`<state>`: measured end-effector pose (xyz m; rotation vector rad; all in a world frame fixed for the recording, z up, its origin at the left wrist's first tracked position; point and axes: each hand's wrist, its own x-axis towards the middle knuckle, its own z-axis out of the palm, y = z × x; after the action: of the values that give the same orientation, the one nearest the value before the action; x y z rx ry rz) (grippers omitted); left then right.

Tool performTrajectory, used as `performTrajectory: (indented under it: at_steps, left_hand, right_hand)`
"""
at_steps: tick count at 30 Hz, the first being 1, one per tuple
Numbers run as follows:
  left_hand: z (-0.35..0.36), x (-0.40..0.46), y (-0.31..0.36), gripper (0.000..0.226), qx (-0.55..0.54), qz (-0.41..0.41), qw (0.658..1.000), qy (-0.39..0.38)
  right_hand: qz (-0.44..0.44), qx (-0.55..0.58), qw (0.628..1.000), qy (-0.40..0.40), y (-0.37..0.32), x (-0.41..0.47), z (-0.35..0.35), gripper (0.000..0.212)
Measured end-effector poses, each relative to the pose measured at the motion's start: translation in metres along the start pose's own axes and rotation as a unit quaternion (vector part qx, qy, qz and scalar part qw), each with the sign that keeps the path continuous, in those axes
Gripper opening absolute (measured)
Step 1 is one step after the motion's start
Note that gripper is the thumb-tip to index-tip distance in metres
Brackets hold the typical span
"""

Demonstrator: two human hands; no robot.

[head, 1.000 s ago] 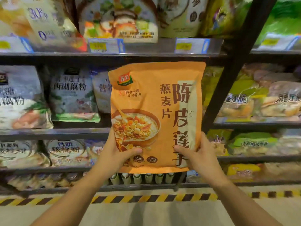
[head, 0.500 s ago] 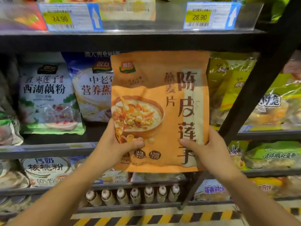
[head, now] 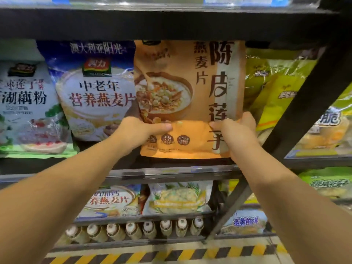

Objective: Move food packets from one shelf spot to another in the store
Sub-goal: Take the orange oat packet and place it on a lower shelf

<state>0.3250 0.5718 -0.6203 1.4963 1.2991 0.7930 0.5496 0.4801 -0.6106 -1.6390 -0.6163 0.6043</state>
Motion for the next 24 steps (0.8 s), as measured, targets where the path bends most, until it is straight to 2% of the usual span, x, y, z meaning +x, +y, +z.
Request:
performTrajectory:
  at_steps: [2, 6, 11, 13, 20, 22, 24]
  left_hand:
    - [0.008, -0.004, -0.007, 0.058, 0.012, 0.015, 1.000, 0.012]
    - [0.022, -0.010, -0.027, 0.038, -0.001, 0.081, 0.997, 0.005]
    - [0.031, -0.017, -0.046, 0.069, -0.010, 0.100, 0.995, -0.012]
    - [0.032, -0.019, -0.049, 0.071, -0.017, 0.101, 0.995, -0.010]
    - [0.021, -0.025, -0.019, 0.054, 0.039, 0.045, 0.997, -0.045]
    - [0.013, -0.029, -0.007, 0.057, 0.059, 0.011, 0.997, -0.039]
    - [0.001, -0.035, 0.007, 0.065, 0.127, -0.006, 0.992, -0.007]
  right_hand:
    - [-0.008, -0.001, 1.000, 0.006, 0.009, 0.003, -0.003, 0.055]
    - [-0.034, -0.016, 0.999, -0.003, 0.032, 0.004, -0.009, 0.052]
    - [-0.031, -0.072, 0.997, -0.013, 0.052, -0.007, -0.018, 0.058]
    - [-0.033, -0.099, 0.994, -0.016, 0.052, -0.012, -0.020, 0.059]
    - [0.047, -0.138, 0.989, -0.025, 0.027, -0.016, -0.018, 0.090]
    - [0.063, -0.163, 0.984, -0.021, 0.017, -0.020, -0.015, 0.095]
    - [0.062, -0.202, 0.977, -0.019, 0.004, -0.027, -0.010, 0.103]
